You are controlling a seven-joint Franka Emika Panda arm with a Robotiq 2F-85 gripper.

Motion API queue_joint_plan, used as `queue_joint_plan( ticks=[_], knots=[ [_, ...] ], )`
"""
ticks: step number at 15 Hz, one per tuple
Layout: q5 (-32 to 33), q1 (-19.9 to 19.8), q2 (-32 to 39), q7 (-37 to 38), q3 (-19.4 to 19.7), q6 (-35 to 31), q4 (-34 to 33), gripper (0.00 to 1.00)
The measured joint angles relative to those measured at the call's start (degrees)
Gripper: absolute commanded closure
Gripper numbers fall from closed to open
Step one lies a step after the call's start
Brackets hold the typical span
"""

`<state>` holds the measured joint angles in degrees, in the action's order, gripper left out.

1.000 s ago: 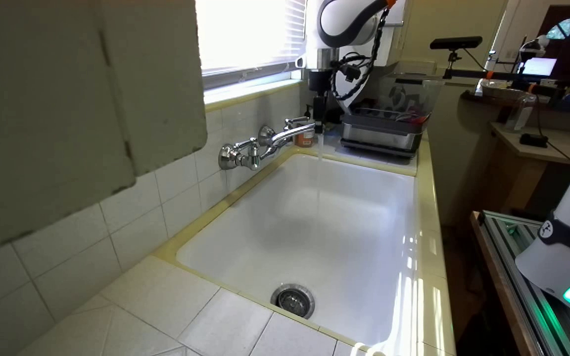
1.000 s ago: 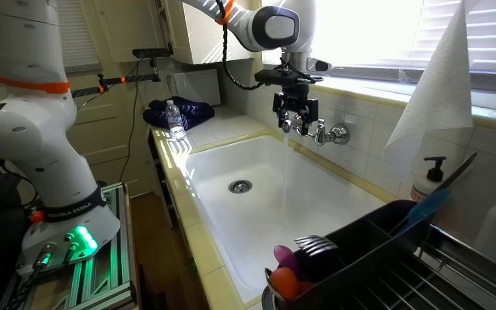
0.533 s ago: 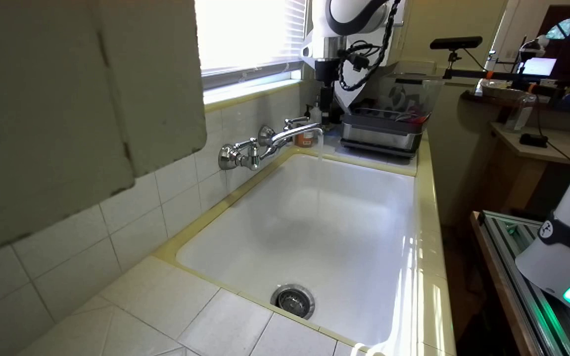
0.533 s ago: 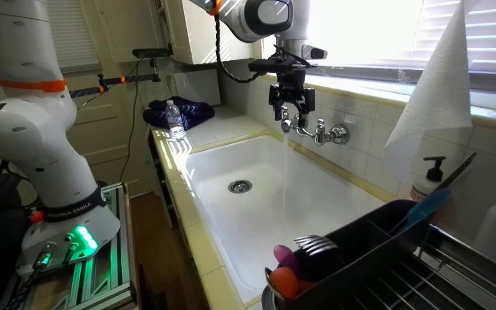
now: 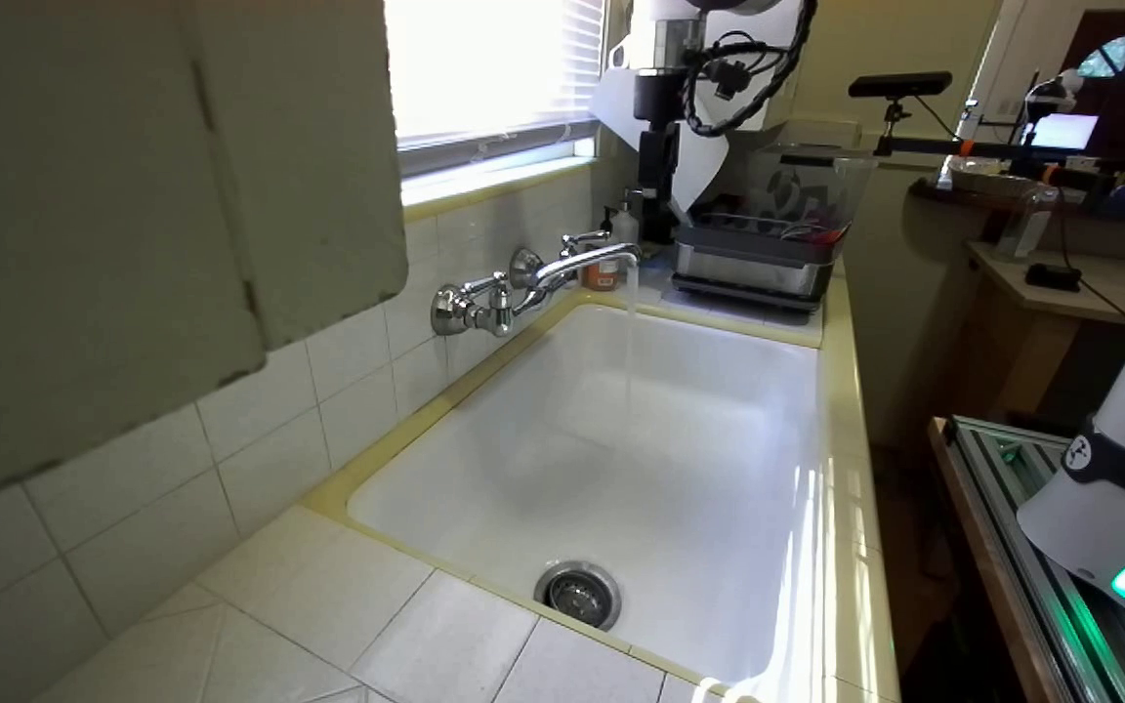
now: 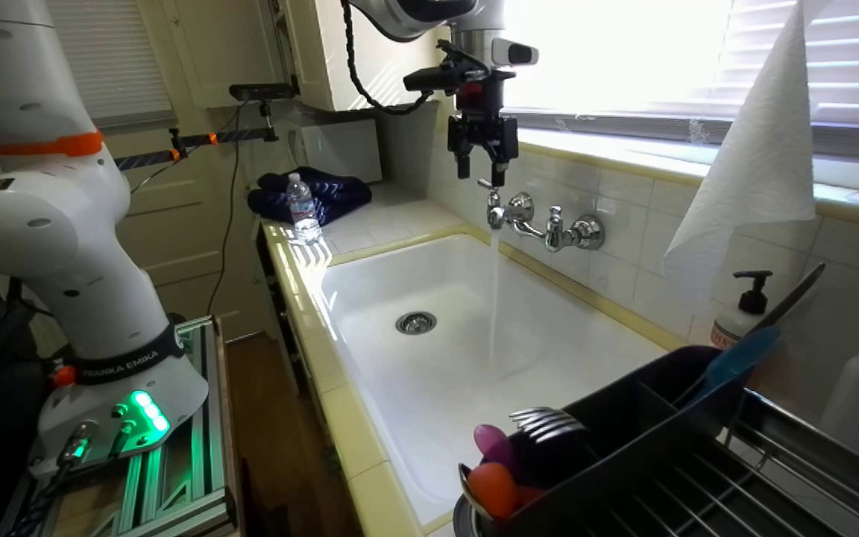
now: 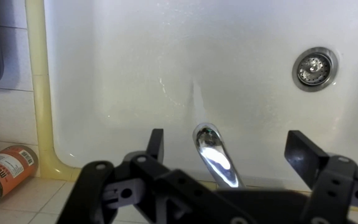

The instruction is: Open the tap and rotate the water faucet to the right

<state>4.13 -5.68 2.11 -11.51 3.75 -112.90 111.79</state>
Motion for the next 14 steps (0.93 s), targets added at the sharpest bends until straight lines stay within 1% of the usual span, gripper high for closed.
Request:
queue_joint_plan(
  ticks=[5,10,14],
  knots=[
    [0.0,1.88,-3.38,5.53,-1.29,3.18,0.43,0.0],
    [-0.06,2.63,-5.81,6.98,-1.98,5.18,0.76,0.0],
    [-0.08,3.05,-7.06,7.79,-2.22,5.44,0.81,0.0]
  ],
)
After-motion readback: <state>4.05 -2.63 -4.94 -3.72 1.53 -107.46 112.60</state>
